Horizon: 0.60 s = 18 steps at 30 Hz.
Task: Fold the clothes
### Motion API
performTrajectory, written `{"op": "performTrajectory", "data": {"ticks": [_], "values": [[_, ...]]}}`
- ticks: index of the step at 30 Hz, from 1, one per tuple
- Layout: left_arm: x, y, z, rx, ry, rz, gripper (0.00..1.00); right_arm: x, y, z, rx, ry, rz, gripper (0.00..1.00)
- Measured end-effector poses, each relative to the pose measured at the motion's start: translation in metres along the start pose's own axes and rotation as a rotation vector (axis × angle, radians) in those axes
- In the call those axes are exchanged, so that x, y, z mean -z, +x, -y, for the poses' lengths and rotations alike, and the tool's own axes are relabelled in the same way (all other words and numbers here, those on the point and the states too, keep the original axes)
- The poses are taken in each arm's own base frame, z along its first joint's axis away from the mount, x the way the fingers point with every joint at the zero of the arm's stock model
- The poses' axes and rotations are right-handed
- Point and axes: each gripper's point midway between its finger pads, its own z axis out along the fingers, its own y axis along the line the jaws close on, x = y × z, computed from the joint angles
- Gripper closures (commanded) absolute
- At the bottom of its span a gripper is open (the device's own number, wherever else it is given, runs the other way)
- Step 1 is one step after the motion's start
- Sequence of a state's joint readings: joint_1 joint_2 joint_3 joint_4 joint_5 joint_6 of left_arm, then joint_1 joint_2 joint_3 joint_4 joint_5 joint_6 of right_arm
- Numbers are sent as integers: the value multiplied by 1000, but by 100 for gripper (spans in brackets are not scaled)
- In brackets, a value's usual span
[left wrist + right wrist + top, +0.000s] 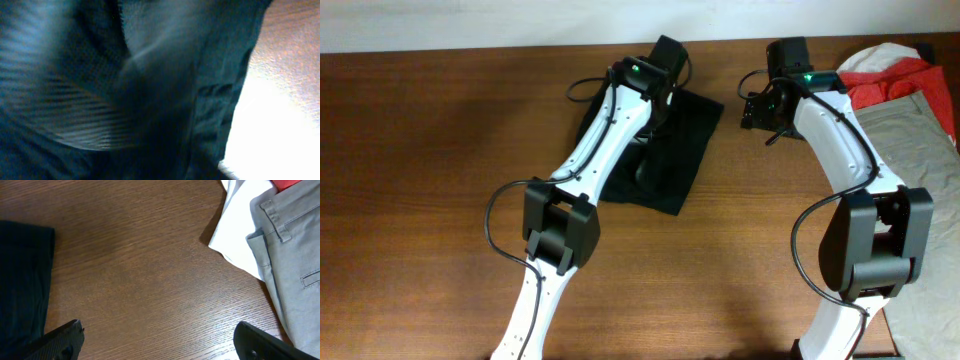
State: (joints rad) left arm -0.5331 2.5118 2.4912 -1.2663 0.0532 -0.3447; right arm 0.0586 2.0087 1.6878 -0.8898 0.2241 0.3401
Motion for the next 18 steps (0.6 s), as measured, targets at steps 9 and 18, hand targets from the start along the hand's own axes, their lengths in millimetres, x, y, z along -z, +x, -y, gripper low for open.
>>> {"op": "performTrajectory", "data": {"ticks": [9,18], "values": [[5,17,-20,28,-11,-94,60,0,0,0,0,0,0,1],[-32,67,-19,22,-16,-272,87,0,0,0,0,0,-1,1]]}}
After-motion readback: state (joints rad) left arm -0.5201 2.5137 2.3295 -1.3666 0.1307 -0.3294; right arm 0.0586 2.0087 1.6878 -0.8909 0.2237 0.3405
